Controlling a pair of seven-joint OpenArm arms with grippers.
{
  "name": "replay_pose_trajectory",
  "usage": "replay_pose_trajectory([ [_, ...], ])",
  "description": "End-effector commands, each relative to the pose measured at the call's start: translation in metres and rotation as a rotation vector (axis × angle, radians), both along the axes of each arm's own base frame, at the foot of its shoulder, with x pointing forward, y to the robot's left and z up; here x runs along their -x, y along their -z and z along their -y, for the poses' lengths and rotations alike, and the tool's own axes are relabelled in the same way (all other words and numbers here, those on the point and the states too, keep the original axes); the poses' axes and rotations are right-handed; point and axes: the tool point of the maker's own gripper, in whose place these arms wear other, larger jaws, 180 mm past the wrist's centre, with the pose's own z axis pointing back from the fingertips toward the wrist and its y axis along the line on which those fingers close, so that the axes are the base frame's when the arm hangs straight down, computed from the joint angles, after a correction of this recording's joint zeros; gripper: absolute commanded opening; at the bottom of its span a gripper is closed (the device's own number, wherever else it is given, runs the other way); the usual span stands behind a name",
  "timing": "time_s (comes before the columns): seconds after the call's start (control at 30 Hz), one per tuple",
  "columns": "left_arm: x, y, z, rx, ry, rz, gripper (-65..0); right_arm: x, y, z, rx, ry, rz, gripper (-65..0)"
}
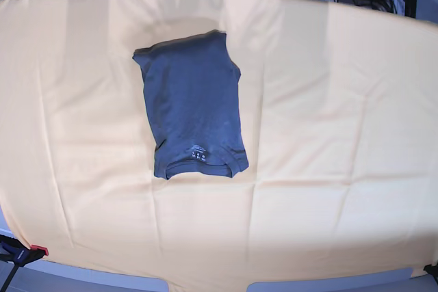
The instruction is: Fold the T-shirt properly
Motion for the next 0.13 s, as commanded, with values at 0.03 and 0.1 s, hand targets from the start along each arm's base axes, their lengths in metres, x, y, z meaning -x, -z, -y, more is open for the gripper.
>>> replay_pose_trajectory([
  [0.03, 0.002, -0.001, 0.02, 0.003, -0.004, 0.002, -65.0, 0.004, 0.0, 0.001, 0.018, -0.018, 0.005, -65.0],
  [0.1, -0.001, -0.001, 0.026, 0.016, -0.004, -0.001, -65.0, 0.005, 0.0, -0.006, 0.011, -0.026, 0.006, -65.0],
])
